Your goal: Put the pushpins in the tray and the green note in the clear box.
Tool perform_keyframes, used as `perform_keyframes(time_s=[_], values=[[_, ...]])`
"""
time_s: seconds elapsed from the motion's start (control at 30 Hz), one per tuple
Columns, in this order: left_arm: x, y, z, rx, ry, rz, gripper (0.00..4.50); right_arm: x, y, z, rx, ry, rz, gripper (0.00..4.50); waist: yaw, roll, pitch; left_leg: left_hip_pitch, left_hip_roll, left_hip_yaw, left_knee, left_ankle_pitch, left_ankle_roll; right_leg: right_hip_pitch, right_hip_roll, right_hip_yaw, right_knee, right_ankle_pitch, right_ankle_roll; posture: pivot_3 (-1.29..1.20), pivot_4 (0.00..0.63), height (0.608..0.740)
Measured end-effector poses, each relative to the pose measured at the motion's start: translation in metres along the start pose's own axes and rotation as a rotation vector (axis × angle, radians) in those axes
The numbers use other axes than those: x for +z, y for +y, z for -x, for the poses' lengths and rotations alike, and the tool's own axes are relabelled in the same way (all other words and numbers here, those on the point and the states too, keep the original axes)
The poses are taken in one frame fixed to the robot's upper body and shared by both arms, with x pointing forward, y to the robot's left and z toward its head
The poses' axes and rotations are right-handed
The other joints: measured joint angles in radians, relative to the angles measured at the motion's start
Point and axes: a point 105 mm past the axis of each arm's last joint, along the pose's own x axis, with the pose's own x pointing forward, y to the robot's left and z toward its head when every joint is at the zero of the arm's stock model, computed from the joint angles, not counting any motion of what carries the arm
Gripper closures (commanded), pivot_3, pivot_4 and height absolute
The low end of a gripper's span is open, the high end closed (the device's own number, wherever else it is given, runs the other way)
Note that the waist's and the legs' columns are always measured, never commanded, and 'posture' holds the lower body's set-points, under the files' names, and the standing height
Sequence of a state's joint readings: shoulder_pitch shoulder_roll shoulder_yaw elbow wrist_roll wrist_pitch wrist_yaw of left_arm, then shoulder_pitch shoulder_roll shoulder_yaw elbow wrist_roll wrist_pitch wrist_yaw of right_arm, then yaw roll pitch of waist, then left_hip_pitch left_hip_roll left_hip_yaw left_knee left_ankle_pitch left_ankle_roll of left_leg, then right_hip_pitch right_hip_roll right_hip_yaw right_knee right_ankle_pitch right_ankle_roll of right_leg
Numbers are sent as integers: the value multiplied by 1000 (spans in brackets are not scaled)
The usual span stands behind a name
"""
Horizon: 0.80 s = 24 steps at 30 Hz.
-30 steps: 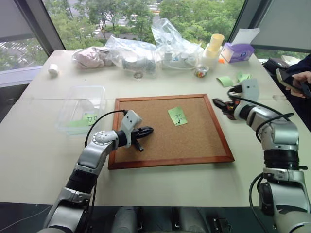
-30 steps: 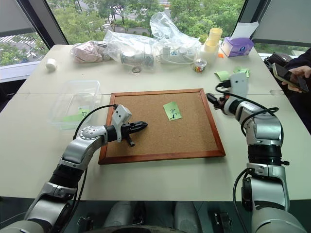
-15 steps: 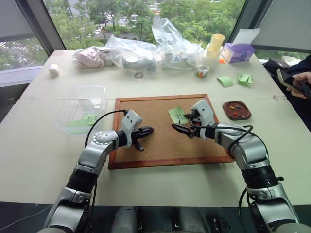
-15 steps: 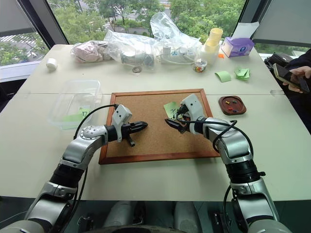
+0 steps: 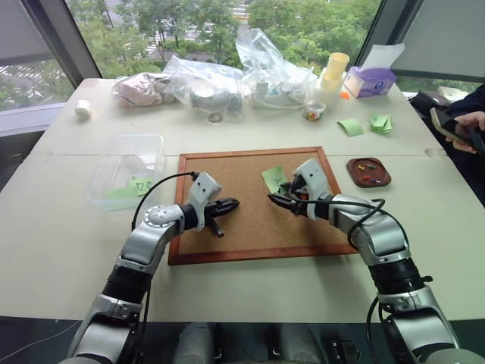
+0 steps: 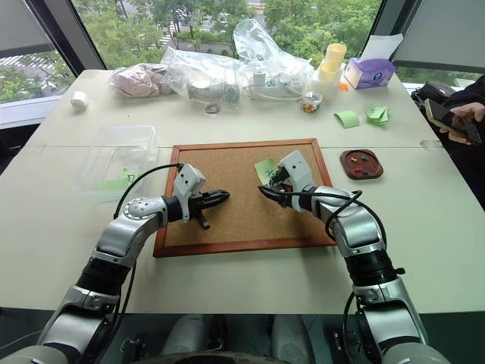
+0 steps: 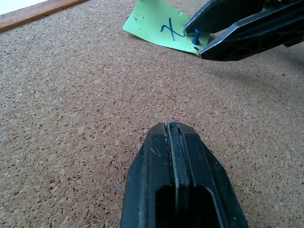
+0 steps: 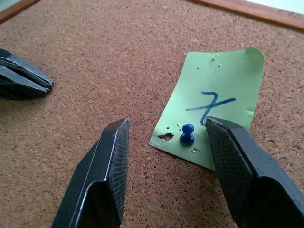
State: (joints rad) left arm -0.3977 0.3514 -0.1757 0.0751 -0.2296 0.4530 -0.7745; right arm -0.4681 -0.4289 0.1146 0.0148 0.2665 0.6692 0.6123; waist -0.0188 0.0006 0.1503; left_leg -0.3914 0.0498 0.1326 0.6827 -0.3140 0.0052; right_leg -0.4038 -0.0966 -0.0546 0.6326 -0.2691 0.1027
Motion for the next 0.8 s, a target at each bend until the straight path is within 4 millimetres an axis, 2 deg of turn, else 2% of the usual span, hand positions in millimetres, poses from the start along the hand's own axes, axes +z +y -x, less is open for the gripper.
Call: perform_keyframes(time_s=[0.03, 0.13, 0.5, 0.57, 0.73, 0.8], values=[[0, 0, 0, 0, 0, 0, 4500, -1, -1, 0, -3, 1, 0, 2813, 0, 0, 0, 0, 0, 0, 0, 0, 0, 0, 0, 0, 0, 0, 0, 0, 150, 740], [0, 0, 0, 1, 0, 0, 4500, -2, -4, 0, -18, 1, 5, 4354, 0, 0, 0, 0, 0, 0, 0, 0, 0, 0, 0, 0, 0, 0, 0, 0, 150, 740], [0, -1, 0, 1, -2, 0, 4500, 4, -5, 4, -21, -9, -6, 4434, 2, 0, 0, 0, 0, 0, 0, 0, 0, 0, 0, 0, 0, 0, 0, 0, 150, 740], [0, -1, 0, 3, -1, 0, 4500, 18, -6, 11, -20, -51, -5, 4434, 1, 0, 0, 0, 0, 0, 0, 0, 0, 0, 0, 0, 0, 0, 0, 0, 150, 740], [0, -1, -1, 3, 1, 0, 4500, 73, -20, 37, -69, -177, 59, 4434, 2, 0, 0, 0, 0, -1, 0, 0, 0, 0, 0, 0, 0, 0, 0, 0, 150, 740], [0, -1, -1, 2, 1, 0, 4500, 78, -24, 44, -82, -183, 64, 4434, 3, -1, 0, 0, 0, -1, 0, -1, 1, 0, 0, 0, 0, 0, 0, 0, 150, 740]])
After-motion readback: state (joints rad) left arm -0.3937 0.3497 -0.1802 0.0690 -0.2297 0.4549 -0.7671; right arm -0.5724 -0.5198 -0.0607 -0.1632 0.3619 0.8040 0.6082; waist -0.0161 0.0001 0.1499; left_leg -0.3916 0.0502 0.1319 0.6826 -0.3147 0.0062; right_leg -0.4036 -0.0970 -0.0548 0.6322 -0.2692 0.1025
